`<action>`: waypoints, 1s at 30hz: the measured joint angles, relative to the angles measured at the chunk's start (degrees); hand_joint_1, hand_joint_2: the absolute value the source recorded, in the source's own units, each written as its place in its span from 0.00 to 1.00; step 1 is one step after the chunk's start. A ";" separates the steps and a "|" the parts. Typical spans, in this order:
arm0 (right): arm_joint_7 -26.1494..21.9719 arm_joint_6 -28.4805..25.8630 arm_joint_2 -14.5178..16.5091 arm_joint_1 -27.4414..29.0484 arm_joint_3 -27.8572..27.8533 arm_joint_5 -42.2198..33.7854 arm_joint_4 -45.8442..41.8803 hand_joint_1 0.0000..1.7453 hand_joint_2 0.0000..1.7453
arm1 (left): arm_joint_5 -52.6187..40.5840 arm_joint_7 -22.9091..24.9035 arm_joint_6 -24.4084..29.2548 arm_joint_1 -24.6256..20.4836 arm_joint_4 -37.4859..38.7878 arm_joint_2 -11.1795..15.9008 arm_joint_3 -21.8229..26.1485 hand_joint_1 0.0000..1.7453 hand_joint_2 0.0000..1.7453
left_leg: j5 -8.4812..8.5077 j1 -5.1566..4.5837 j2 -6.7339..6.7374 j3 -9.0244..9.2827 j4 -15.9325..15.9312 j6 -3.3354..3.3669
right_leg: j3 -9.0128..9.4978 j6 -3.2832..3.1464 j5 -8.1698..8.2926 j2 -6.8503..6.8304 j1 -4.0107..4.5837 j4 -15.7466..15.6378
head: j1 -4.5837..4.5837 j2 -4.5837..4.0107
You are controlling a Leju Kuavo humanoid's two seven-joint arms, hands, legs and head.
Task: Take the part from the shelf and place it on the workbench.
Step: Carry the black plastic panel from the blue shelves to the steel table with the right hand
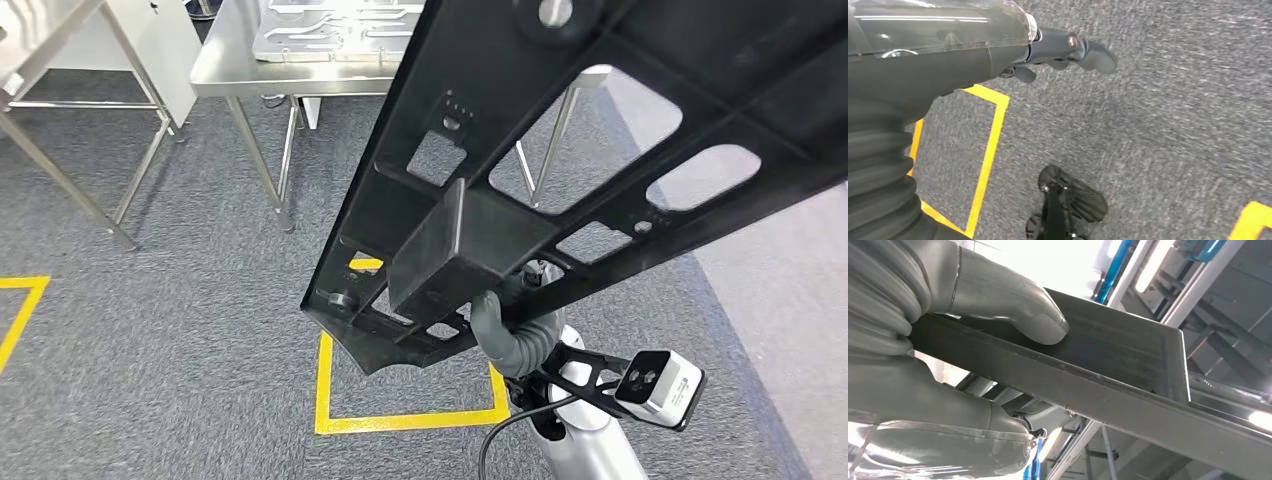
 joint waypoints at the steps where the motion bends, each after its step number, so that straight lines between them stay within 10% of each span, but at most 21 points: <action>1: -0.01 -0.01 -0.02 -0.06 0.00 0.00 0.01 1.00 1.00 | 0.01 -0.01 -0.01 -0.09 0.00 -0.04 0.01 0.00 1.00 | 0.12 0.10 0.69 0.16 -0.28 0.41 | -0.47 0.30 -0.65 -1.15 0.08 1.01 | 0.01 0.00; 5: 0.17 -0.60 -0.05 -0.01 0.03 0.43 0.13 1.00 1.00 | 0.07 -0.08 -0.50 0.16 0.00 -0.10 0.02 0.00 1.00 | 0.04 -0.12 3.26 0.40 -0.63 1.17 | -6.91 1.22 -6.47 -6.35 -0.20 13.74 | 0.02 0.00; 7: 0.48 -1.20 -0.05 0.22 0.04 0.97 0.25 1.00 1.00 | 0.01 -0.40 -1.35 0.22 0.00 -0.09 0.03 0.00 1.00 | -0.16 -0.17 4.10 0.47 -0.62 1.08 | -7.86 1.35 -6.01 -6.77 -0.41 15.40 | 0.01 0.00; 11: 0.54 -2.02 -0.08 0.18 0.04 1.34 0.31 1.00 1.00 | -0.48 -1.32 -2.79 0.03 0.00 -0.11 0.02 0.00 1.00 | -1.17 -0.31 4.78 1.23 -0.70 0.31 | -0.41 0.20 -0.34 -7.95 0.06 1.42 | 0.01 -0.01; 16: 0.27 -2.05 -0.12 0.20 0.04 1.25 0.22 1.00 1.00 | -0.63 -1.89 -3.15 -0.20 -0.01 0.03 0.00 0.00 1.00 | -2.31 -0.24 5.20 2.34 -0.35 -1.33 | 2.25 -1.60 -1.27 -7.75 0.36 -1.69 | 0.01 0.00; 20: -0.02 -1.90 -0.03 0.16 0.04 1.18 0.31 1.00 1.00 | -0.63 -1.92 -3.23 0.19 -0.02 0.22 -0.01 0.00 1.00 | -5.79 -0.20 3.49 -5.33 12.82 -1.85 | 5.56 -2.47 -2.66 -7.13 0.09 -2.78 | -0.02 0.00; 22: -0.03 -1.89 -0.03 0.37 0.04 1.20 0.46 1.00 1.00 | -0.63 -1.91 -3.22 0.62 -0.02 0.33 0.01 0.00 1.00 | -4.04 -0.20 3.36 -9.27 15.92 -1.94 | 7.29 -2.44 -4.14 -6.51 0.14 -2.78 | -0.01 0.01; 26: -0.04 -1.87 -0.05 0.49 0.05 1.20 0.65 1.00 1.00 | -0.62 -1.91 -3.22 0.97 -0.01 0.49 -0.01 0.00 1.00 | 6.14 -0.46 3.12 -7.47 4.52 -1.13 | 11.33 -1.66 -7.76 -5.68 0.14 -2.94 | -0.01 0.00; 30: -0.06 -1.85 -0.04 0.33 0.07 1.20 0.69 1.00 1.00 | -0.60 -1.90 -3.17 0.68 -0.02 0.67 -0.01 0.00 1.00 | 2.61 -0.80 2.91 -4.48 0.90 0.43 | 12.19 -0.05 -7.98 -5.49 0.04 -2.27 | 0.00 0.00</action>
